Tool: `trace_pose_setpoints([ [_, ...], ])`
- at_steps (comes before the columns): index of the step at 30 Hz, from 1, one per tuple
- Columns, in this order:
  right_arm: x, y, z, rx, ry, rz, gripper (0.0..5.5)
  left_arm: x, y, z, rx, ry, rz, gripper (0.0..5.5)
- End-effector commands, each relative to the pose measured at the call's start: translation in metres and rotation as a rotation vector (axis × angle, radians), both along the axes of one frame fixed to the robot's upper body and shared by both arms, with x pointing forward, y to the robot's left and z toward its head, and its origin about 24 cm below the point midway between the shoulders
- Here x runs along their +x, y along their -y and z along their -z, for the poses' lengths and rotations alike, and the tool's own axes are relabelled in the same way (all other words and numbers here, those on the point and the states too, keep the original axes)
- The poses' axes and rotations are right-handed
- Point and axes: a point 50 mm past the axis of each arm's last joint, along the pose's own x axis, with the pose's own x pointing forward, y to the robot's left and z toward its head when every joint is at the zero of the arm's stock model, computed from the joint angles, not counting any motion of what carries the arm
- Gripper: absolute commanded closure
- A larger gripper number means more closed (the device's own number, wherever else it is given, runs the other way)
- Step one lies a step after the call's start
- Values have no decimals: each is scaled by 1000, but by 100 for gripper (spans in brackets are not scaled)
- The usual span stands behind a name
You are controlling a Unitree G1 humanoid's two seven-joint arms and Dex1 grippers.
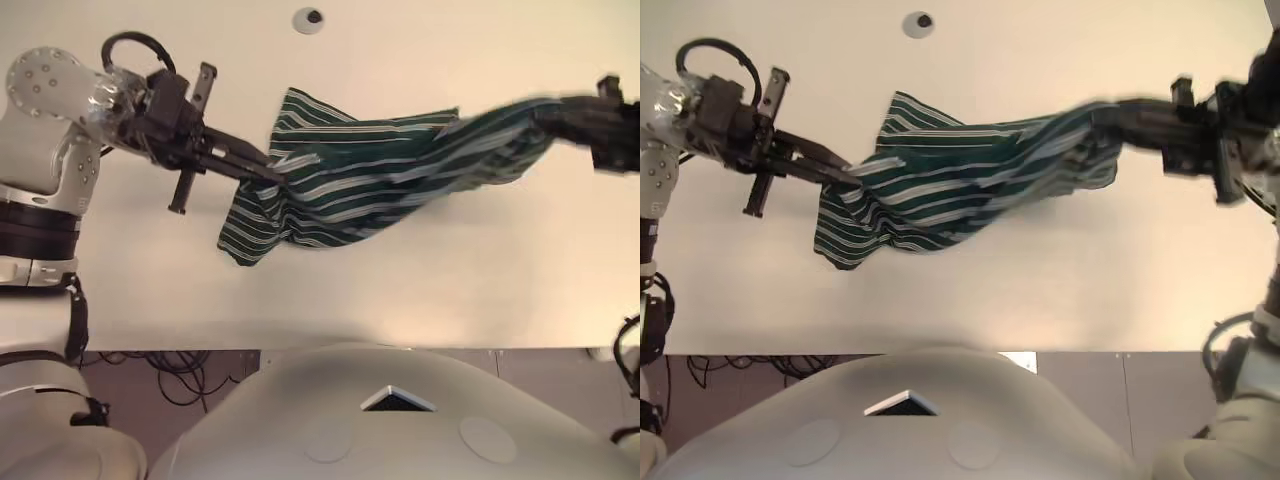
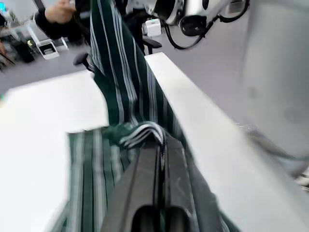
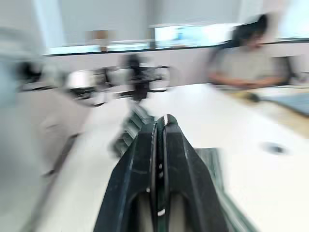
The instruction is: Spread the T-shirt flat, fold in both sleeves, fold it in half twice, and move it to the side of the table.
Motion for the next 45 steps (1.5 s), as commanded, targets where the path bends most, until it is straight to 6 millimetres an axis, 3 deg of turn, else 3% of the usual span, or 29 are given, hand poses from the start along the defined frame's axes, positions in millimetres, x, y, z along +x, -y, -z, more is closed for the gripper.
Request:
trace_pose_setpoints([
  [1,46,-6,-19,22,181,329,546,37,-10,-32,-90,261,-299,550],
  [6,80,-8,-44,22,359,572,546,72,-1,-70,-156,533,-535,550],
  [11,117,-27,-80,-46,522,728,546,105,9,-105,-31,853,-726,550],
  [17,150,-35,-122,-75,573,875,546,129,22,-140,67,1013,-896,550],
  [25,158,-35,-162,-80,594,996,546,132,29,-184,46,1110,-1069,550],
  [30,155,-32,-176,-66,615,1032,546,129,35,-201,-9,1117,-1098,550],
  [35,155,-37,-169,-86,622,934,546,130,35,-182,3,1021,-995,550],
  [41,145,-31,-112,-119,548,584,546,114,16,-124,-61,606,-542,550],
  [43,119,-19,-85,-43,479,383,546,95,-2,-108,-137,373,-331,550],
  [45,75,-10,-62,10,409,162,546,57,-17,-92,-156,182,-147,550],
])
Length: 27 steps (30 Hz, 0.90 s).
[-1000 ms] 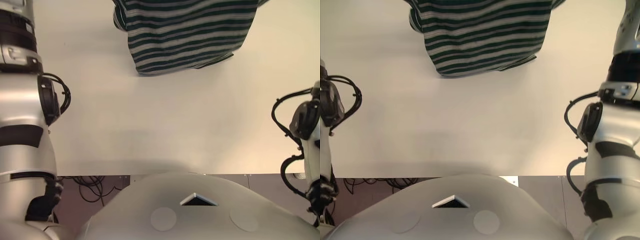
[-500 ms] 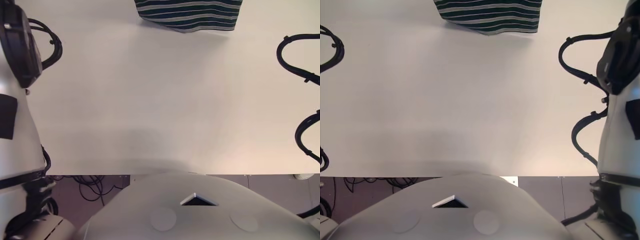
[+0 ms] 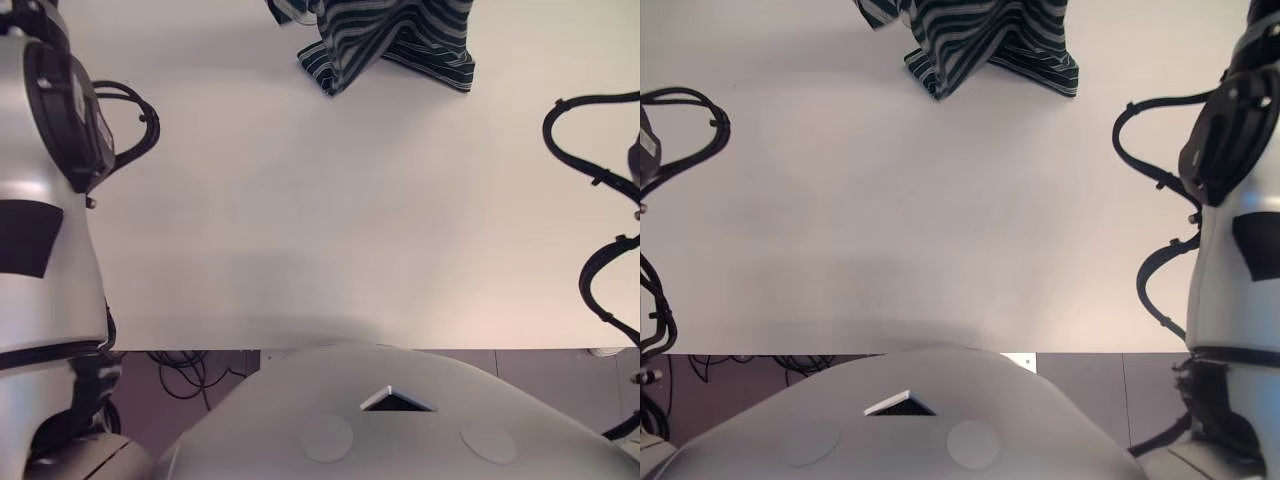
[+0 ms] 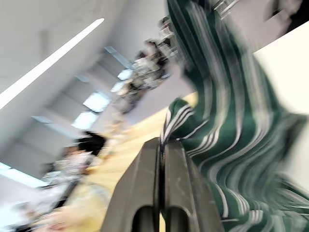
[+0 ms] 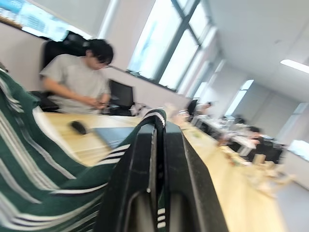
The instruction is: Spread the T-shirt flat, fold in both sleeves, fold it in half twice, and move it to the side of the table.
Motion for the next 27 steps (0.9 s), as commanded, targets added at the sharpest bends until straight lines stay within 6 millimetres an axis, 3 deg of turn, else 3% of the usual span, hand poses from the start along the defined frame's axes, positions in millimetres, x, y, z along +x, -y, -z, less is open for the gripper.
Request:
trace_pose_setpoints([
  [1,-96,29,51,26,-146,-503,546,-85,-38,36,-56,-407,505,550],
  [3,-135,32,78,-17,-303,-641,546,-128,-38,65,8,-580,619,550],
  [5,-163,38,118,-158,-493,-670,546,-162,-36,102,163,-705,656,550],
  [8,-196,53,183,-461,-759,-599,546,-192,-34,155,373,-818,676,550],
  [10,-215,60,206,-592,-870,-583,546,-204,-36,178,447,-871,675,550],
  [14,-244,50,223,-700,-886,-593,546,-216,-35,216,609,-807,595,550],
  [17,-250,36,229,-766,-766,-515,546,-217,-31,238,704,-650,498,550],
  [22,-273,33,237,-780,-775,-456,546,-232,-34,254,789,-557,499,550],
  [23,-275,31,234,-735,-780,-439,550,-234,-34,255,781,-556,488,526],
  [27,-278,32,220,-642,-811,-433,471,-247,-35,241,669,-694,503,471],
])
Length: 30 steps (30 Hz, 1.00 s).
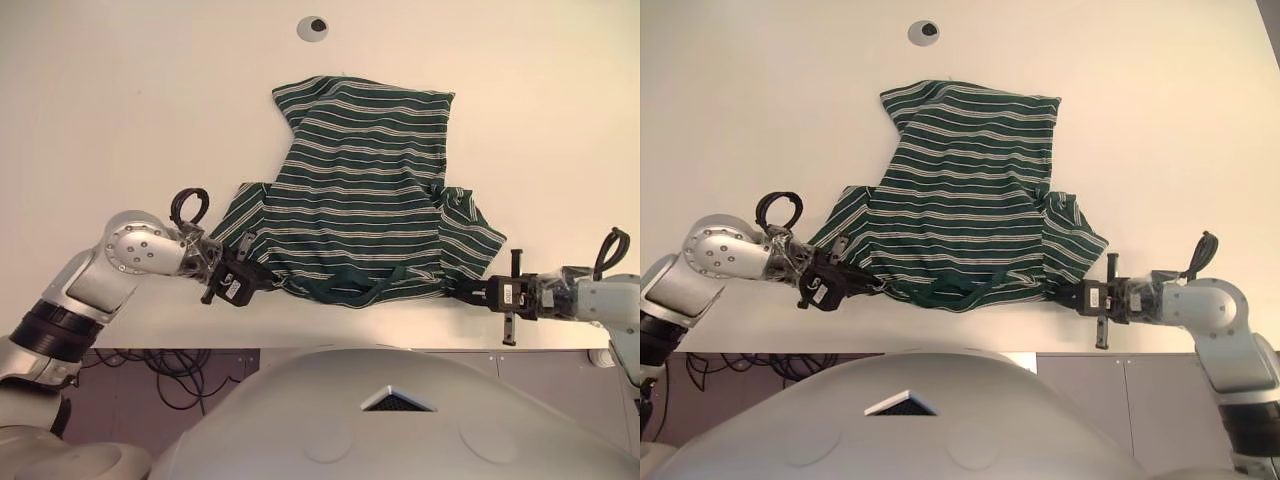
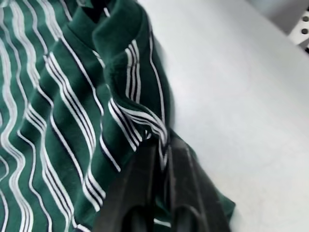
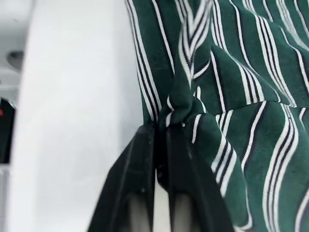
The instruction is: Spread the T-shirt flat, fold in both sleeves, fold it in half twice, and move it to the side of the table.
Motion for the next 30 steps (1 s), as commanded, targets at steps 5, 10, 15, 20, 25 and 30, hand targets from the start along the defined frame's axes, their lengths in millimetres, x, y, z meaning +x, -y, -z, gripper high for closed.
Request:
trace_pose_setpoints([
  [5,-9,15,-21,9,-79,31,380,-30,-20,-21,76,-353,-79,418],
  [10,10,31,-44,143,25,94,376,8,-10,-64,-166,-264,-157,418],
  [15,42,28,-49,270,172,172,376,38,-11,-70,-362,-238,-286,418],
  [20,52,9,-34,282,185,140,376,68,-25,-49,-382,-102,-474,418],
  [25,66,18,10,-5,220,168,376,66,-52,16,-65,-18,-523,418],
  [30,56,57,34,-241,146,183,376,50,-79,44,113,-81,-499,418],
])
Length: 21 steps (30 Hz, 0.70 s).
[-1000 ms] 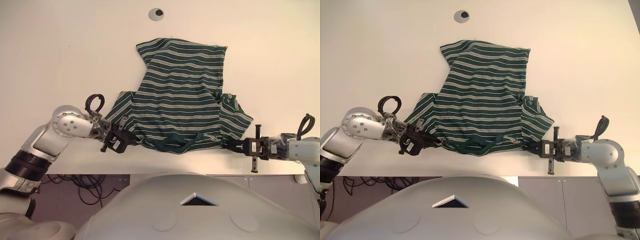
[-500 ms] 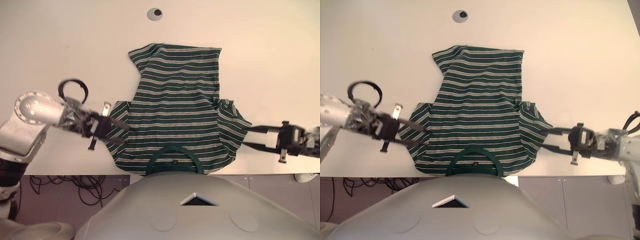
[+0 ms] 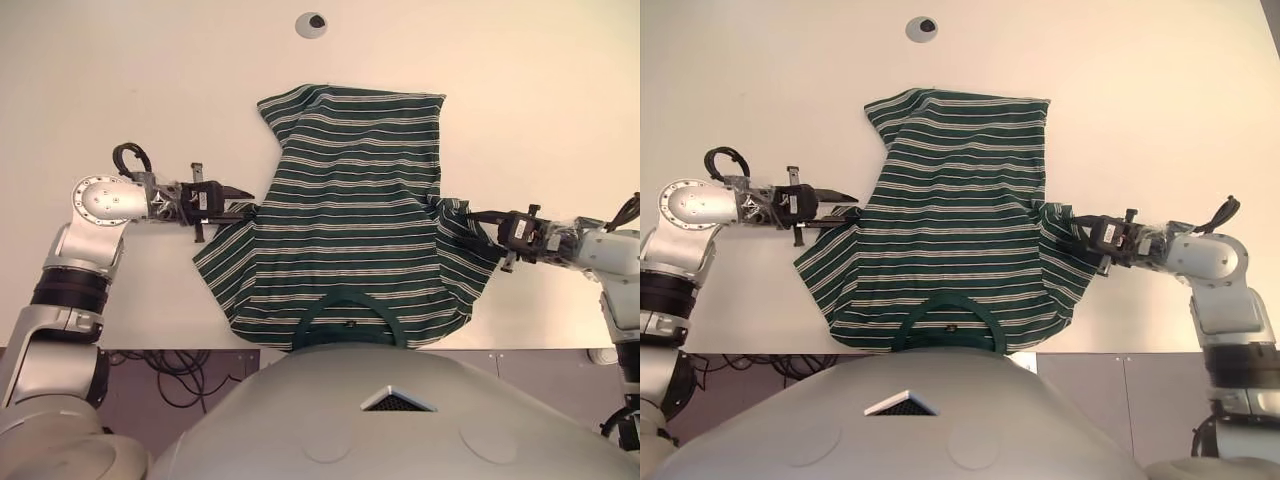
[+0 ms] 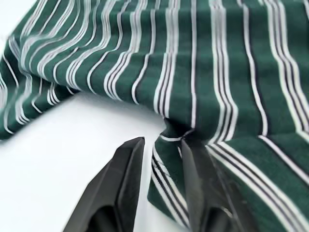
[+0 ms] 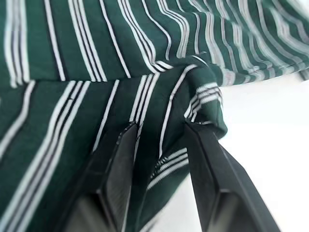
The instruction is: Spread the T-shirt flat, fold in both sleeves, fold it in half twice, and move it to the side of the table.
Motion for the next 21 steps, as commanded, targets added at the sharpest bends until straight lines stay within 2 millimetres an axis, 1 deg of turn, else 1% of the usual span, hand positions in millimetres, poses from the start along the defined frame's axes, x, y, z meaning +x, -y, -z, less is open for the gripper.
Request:
trace_pose_setpoints([
  [1,-18,32,22,-184,-158,35,376,-22,-22,29,154,-175,-6,418],
  [4,-34,36,18,-159,-234,2,376,-22,-15,20,110,-181,33,418],
  [6,-34,36,11,-130,-230,8,376,-22,-8,10,53,-190,44,418],
  [9,-30,31,3,-75,-193,11,376,-16,2,-4,-18,-176,44,418],
  [12,-20,21,-5,-11,-125,13,376,-3,11,-20,-94,-115,14,418],
  [15,-12,16,-12,17,-58,24,376,10,12,-36,-147,-36,-32,418],
  [18,-11,12,-22,56,-29,17,376,19,11,-51,-174,30,-43,418],
  [21,-10,7,-37,120,2,-4,376,26,12,-68,-231,70,-33,418],
])
